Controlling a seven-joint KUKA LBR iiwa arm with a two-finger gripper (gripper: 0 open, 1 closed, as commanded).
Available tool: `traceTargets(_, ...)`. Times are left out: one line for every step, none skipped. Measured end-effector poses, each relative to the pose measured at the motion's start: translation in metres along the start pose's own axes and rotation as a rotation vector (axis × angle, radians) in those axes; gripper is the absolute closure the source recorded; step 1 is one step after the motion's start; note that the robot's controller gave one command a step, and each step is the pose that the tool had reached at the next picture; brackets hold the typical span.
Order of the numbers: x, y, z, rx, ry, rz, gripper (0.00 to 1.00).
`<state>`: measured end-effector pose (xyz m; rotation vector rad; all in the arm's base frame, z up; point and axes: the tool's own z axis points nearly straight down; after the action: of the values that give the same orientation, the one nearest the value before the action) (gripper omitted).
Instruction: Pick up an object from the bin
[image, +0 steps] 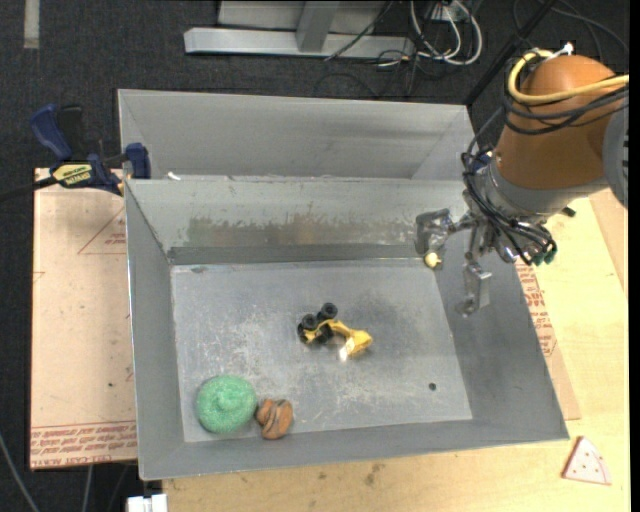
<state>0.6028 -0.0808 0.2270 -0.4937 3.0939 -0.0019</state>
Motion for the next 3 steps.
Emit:
traceTargets(-0.009,0.033,0.057,0.000,0.002,0.143,0.00)
traceTargets(-0.036,0.077,0.092,-0.004,0.009,0.185,0.00)
traceTargets(-0.026,0.083,0.141,-0.003,0.003,0.133,0.00)
